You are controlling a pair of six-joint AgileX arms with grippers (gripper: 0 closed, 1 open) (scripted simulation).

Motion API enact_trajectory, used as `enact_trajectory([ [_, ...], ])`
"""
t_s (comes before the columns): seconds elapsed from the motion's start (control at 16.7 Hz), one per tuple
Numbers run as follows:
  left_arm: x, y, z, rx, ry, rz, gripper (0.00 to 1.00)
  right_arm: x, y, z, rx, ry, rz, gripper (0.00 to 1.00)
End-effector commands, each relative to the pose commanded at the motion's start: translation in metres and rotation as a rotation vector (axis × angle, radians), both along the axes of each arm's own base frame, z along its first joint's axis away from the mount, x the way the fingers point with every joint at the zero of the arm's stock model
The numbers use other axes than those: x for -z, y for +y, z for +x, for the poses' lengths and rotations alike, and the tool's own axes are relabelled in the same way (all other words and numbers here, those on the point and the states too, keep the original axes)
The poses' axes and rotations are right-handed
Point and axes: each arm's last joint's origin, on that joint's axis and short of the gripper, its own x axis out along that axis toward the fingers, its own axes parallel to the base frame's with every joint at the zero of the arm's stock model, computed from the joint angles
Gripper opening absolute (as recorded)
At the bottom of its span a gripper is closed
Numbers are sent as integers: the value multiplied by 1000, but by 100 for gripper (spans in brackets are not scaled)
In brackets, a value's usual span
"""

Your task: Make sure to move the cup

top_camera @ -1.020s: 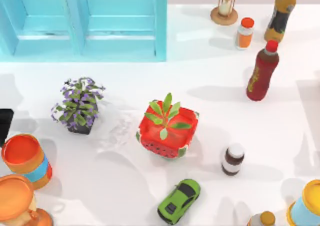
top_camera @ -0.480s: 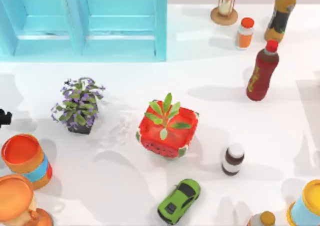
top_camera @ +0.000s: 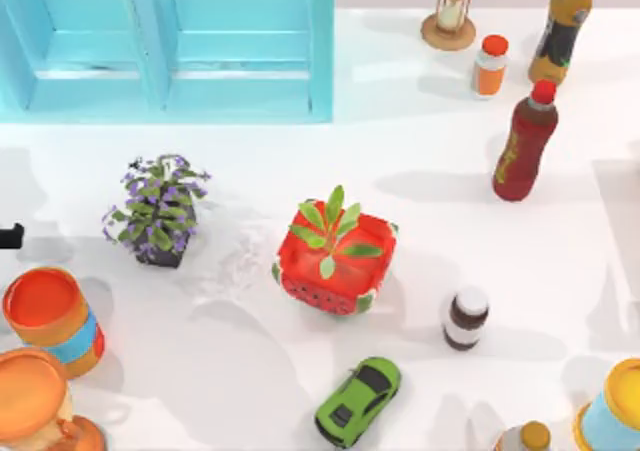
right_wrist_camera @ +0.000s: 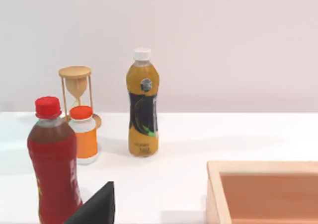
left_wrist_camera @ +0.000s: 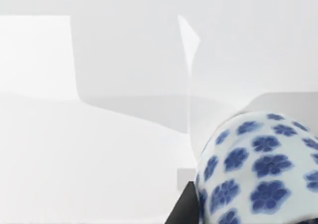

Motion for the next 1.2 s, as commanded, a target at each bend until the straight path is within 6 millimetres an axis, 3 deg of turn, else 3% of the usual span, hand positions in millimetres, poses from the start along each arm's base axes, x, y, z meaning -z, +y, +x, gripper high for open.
enact_trajectory([
  [0.48, -1, 1, 0, 2, -1, 1, 0, 0, 0, 0, 0, 0, 0, 100],
  [0.66, -5, 13, 8, 38, 16, -4, 0, 0, 0, 0, 0, 0, 0, 100],
  [0.84, -12, 48, 20, 98, 52, -21, 0, 0, 0, 0, 0, 0, 0, 100],
  [0.96, -32, 83, 28, 124, 19, -11, 0, 0, 0, 0, 0, 0, 0, 100],
  [1.2, -68, 146, 19, 77, -36, 18, 0, 0, 0, 0, 0, 0, 0, 100],
])
